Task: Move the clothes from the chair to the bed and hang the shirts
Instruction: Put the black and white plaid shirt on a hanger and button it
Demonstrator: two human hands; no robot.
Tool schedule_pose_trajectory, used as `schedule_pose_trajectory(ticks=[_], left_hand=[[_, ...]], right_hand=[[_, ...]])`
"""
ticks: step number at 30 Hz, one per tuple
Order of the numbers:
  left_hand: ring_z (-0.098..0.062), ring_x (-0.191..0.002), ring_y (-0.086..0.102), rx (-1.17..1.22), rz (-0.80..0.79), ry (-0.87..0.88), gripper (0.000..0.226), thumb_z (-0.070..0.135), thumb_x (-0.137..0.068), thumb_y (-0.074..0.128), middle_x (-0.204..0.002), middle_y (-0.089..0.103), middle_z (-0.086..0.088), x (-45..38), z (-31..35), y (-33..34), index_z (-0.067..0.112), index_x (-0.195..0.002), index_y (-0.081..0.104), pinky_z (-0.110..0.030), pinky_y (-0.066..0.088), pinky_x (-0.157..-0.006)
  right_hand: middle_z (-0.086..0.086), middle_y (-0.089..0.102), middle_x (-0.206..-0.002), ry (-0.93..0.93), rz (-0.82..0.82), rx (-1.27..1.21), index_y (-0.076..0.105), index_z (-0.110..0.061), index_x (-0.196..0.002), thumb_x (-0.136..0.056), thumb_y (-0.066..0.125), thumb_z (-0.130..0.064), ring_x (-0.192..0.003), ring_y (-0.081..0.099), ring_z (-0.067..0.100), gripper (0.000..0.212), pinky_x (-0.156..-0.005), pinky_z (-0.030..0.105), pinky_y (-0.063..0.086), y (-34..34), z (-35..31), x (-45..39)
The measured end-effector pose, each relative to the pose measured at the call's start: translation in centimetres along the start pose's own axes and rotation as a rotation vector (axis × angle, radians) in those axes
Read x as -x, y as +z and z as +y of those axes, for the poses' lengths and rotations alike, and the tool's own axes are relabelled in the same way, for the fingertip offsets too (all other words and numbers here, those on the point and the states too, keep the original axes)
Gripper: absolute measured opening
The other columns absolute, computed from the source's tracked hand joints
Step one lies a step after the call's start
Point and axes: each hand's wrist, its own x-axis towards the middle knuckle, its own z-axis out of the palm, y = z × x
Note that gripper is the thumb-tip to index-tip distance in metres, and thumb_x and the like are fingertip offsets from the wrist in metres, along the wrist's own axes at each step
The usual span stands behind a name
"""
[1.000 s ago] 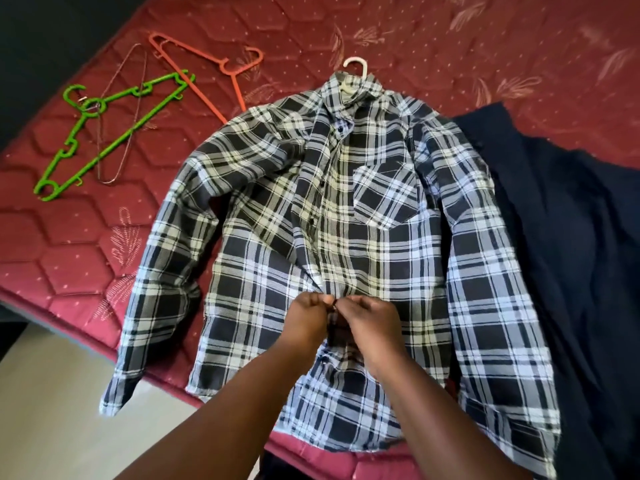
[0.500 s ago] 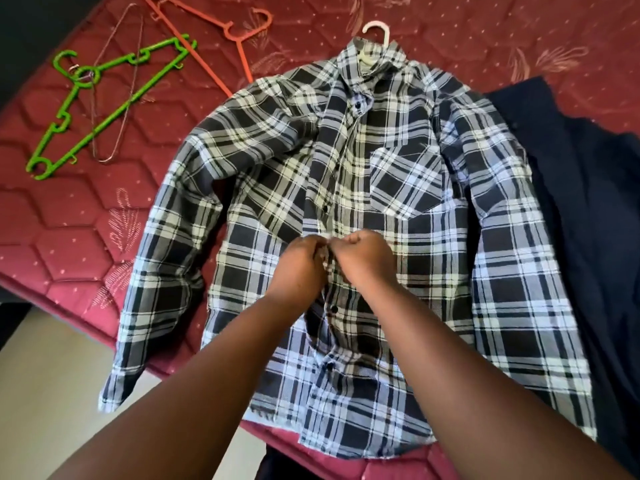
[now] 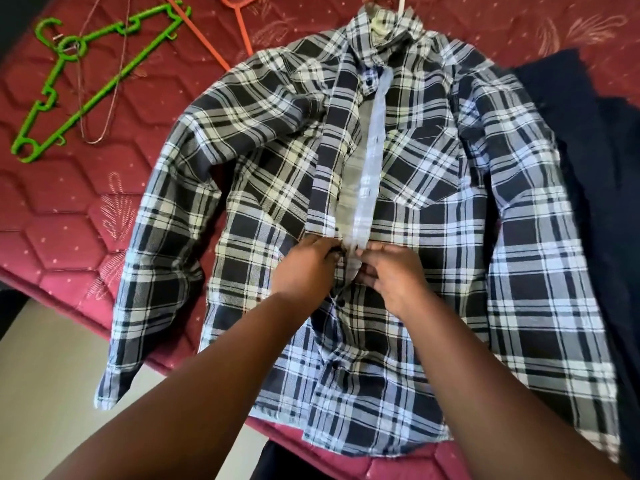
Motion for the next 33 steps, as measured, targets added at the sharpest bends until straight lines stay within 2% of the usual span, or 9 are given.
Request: schedule_pose_trajectory(ticks=[4, 7, 11, 13, 16, 20, 24, 28, 33], left_hand=[[-0.021, -0.078, 0.061, 0.084, -0.006, -0.089, 0.015, 0.022, -0.097, 0.055, -0.102, 0.066, -0.004, -0.5, 0.6, -0.1, 0.018, -0.104, 0.067, -0.029, 0.052, -0.065], [-0.011, -0.054, 0.054, 0.328, 0.003, -0.211, 0.012, 0.020, -0.094, 0.058, -0.078, 0.068, 0.001, -0.9, 1.6, -0.8, 0.023, -0.090, 0.069, -0.022, 0.042, -0.050], [-0.003, -0.037, 0.043, 0.577, -0.024, -0.307, 0.011, 0.015, -0.091, 0.063, -0.057, 0.060, 0.004, -1.3, 3.3, -1.5, 0.015, -0.083, 0.072, -0.018, 0.036, -0.042], [-0.004, -0.036, 0.041, 0.636, -0.044, -0.316, 0.011, 0.015, -0.090, 0.064, -0.055, 0.059, 0.004, -1.4, 3.9, -1.7, 0.014, -0.083, 0.073, -0.018, 0.035, -0.043], [-0.003, -0.036, 0.041, 0.687, -0.060, -0.328, 0.012, 0.014, -0.091, 0.065, -0.058, 0.061, 0.001, -1.4, 4.5, -1.8, 0.012, -0.081, 0.072, -0.017, 0.035, -0.043], [-0.013, -0.046, 0.050, 0.646, -0.045, -0.315, 0.017, 0.015, -0.089, 0.066, -0.061, 0.065, -0.009, -1.4, 4.9, -1.8, 0.014, -0.073, 0.071, -0.026, 0.043, -0.051], [-0.015, -0.045, 0.046, 0.615, -0.060, -0.365, 0.023, 0.017, -0.087, 0.068, -0.055, 0.057, -0.003, -1.7, 5.1, -1.7, 0.007, -0.066, 0.066, -0.027, 0.041, -0.053], [-0.014, -0.038, 0.041, 0.807, -0.107, -0.545, 0.023, 0.012, -0.085, 0.073, -0.053, 0.052, -0.007, -2.0, 5.3, -2.2, 0.005, -0.066, 0.060, -0.018, 0.036, -0.041], [-0.007, -0.030, 0.046, 1.022, -0.199, -0.696, 0.023, 0.004, -0.088, 0.066, -0.040, 0.053, 0.000, -1.7, 6.0, -2.8, 0.004, -0.066, 0.057, -0.014, 0.036, -0.034]], right_hand=[[0.009, 0.075, -0.092, -0.039, -0.020, 0.027, 0.067, -0.009, -0.091, -0.082, 0.074, -0.005, -0.087, 0.073, 0.027, 0.013, -0.081, 0.046, 0.060, -0.2, 0.1, 0.3], [0.008, 0.076, -0.090, -0.091, -0.017, 0.067, 0.070, -0.010, -0.091, -0.082, 0.075, -0.007, -0.088, 0.073, 0.030, 0.010, -0.082, 0.049, 0.059, -0.5, -0.4, 0.5], [0.011, 0.075, -0.087, -0.196, -0.041, 0.081, 0.070, -0.009, -0.090, -0.087, 0.070, -0.005, -0.079, 0.073, 0.027, 0.006, -0.077, 0.047, 0.060, -1.3, -1.1, 1.5], [0.011, 0.075, -0.087, -0.254, -0.015, 0.106, 0.070, -0.013, -0.089, -0.087, 0.070, -0.006, -0.073, 0.071, 0.027, 0.007, -0.073, 0.049, 0.060, -1.6, -1.2, 1.8], [0.009, 0.075, -0.085, -0.308, 0.008, 0.129, 0.071, -0.017, -0.089, -0.085, 0.072, -0.009, -0.079, 0.069, 0.036, 0.009, -0.077, 0.059, 0.057, -1.8, -1.3, 2.0], [0.010, 0.074, -0.083, -0.252, -0.025, 0.039, 0.071, -0.011, -0.091, -0.083, 0.073, -0.005, -0.079, 0.073, 0.032, 0.009, -0.079, 0.049, 0.060, -2.2, -1.6, 2.5], [0.007, 0.074, -0.075, -0.233, -0.074, -0.016, 0.070, -0.011, -0.081, -0.084, 0.073, -0.006, -0.069, 0.070, 0.023, 0.006, -0.068, 0.037, 0.060, -2.4, -1.8, 2.8], [0.007, 0.069, -0.071, -0.103, -0.199, -0.185, 0.067, -0.007, -0.084, -0.091, 0.062, -0.009, -0.064, 0.067, 0.019, 0.009, -0.064, 0.033, 0.059, -3.0, -2.1, 2.4], [0.008, 0.069, -0.069, 0.047, -0.299, -0.238, 0.067, -0.002, -0.090, -0.086, 0.068, -0.008, -0.058, 0.067, 0.019, 0.007, -0.055, 0.029, 0.058, -3.2, -2.2, 1.6]])
